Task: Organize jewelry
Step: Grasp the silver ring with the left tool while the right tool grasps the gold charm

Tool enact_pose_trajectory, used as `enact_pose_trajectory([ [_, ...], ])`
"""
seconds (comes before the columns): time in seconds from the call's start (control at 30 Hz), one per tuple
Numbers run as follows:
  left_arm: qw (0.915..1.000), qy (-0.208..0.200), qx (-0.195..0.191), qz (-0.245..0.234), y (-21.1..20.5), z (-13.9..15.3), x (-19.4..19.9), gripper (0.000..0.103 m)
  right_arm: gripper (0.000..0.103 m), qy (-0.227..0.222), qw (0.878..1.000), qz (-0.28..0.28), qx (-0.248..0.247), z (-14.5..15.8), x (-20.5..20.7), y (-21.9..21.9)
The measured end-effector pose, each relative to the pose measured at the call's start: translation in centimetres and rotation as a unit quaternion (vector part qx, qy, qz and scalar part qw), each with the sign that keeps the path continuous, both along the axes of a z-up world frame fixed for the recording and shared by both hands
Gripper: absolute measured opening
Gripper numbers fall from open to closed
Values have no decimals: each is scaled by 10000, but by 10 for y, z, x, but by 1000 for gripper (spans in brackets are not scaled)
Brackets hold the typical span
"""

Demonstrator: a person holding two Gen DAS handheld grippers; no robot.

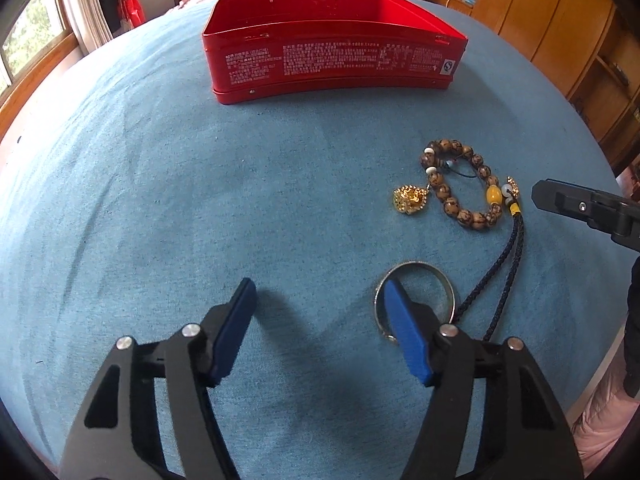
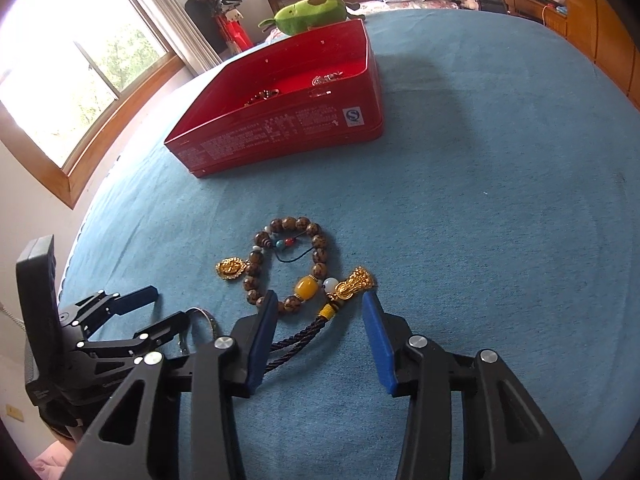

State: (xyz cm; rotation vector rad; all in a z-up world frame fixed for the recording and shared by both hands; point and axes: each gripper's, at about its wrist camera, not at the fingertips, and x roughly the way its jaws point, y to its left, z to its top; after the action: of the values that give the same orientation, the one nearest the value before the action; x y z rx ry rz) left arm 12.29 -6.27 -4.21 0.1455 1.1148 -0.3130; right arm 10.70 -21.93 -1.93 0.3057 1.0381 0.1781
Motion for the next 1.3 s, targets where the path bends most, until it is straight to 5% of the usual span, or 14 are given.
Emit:
enact_pose_trajectory([
  [0.33, 9999, 73, -53, -112, -7, -2, 3, 34, 44, 9, 10000, -1, 32, 0, 1, 0],
  [0.5, 9994, 162, -212, -214, -9, -3, 1, 2, 44, 47, 10000, 33, 14, -1, 0, 1],
  [0.87, 9990, 173, -347, -222, -4, -6, -2, 1, 38, 424, 9987, -165, 227, -16, 7, -7],
  [1.3, 9987, 169, -419, -230, -6, -8, 2, 1, 11, 330, 9992, -103, -195, -25, 15, 7],
])
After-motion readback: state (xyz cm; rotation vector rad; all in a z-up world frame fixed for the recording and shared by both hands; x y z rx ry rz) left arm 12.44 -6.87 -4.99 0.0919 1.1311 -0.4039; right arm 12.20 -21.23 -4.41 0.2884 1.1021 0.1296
